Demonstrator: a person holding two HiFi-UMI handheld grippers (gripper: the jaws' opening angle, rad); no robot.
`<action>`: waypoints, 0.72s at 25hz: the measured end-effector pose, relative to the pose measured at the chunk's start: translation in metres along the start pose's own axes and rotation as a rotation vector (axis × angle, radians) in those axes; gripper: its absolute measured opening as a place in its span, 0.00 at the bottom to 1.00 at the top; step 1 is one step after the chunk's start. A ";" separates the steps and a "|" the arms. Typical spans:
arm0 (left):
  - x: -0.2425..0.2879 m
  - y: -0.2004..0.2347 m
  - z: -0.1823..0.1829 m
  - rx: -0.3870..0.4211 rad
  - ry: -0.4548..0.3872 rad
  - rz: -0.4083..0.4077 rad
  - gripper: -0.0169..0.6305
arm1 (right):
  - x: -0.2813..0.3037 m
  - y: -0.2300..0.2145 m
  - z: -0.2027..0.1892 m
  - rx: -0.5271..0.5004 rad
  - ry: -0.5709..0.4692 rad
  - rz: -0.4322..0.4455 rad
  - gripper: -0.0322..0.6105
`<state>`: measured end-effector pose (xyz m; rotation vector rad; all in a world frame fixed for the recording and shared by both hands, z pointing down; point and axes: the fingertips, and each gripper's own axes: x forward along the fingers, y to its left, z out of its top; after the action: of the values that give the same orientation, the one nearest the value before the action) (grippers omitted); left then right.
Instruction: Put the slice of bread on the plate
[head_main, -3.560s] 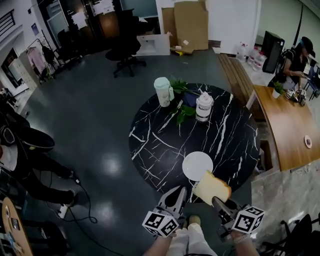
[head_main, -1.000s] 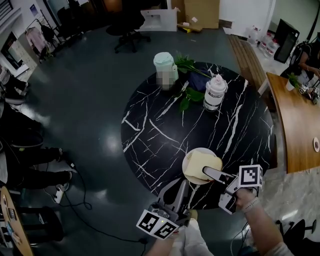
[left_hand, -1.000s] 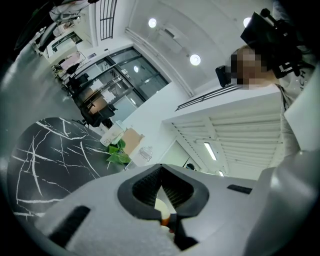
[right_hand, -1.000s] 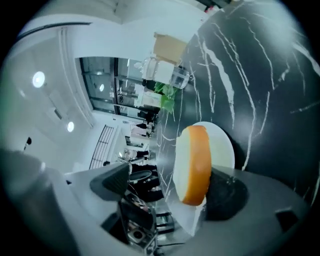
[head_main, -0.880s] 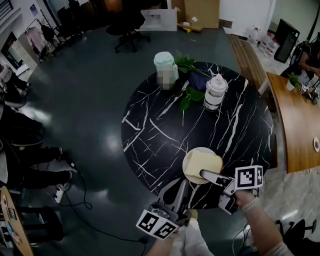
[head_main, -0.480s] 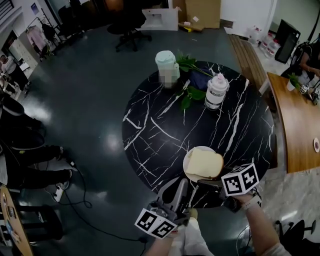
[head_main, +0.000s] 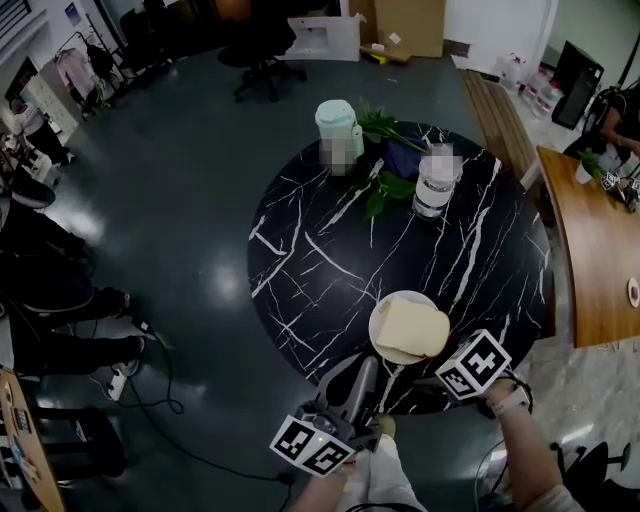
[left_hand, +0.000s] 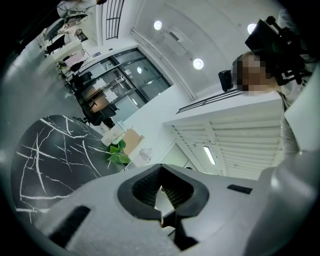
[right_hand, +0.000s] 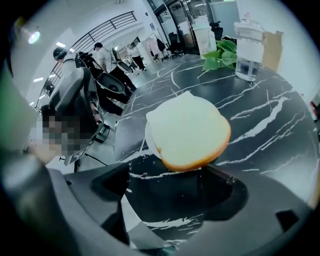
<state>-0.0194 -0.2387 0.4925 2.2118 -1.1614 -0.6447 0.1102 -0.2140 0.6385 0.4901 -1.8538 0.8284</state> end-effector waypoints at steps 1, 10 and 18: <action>-0.001 0.000 0.000 0.002 0.000 0.000 0.03 | 0.000 -0.001 -0.003 0.003 0.001 -0.005 0.69; -0.006 -0.001 -0.008 0.019 0.022 0.009 0.03 | -0.029 0.005 -0.005 -0.025 -0.101 -0.008 0.69; -0.004 -0.011 -0.005 0.062 0.047 0.011 0.03 | -0.080 0.037 0.033 0.134 -0.561 0.161 0.68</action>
<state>-0.0121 -0.2294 0.4894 2.2587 -1.1836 -0.5566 0.0978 -0.2157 0.5446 0.7187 -2.3848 0.9975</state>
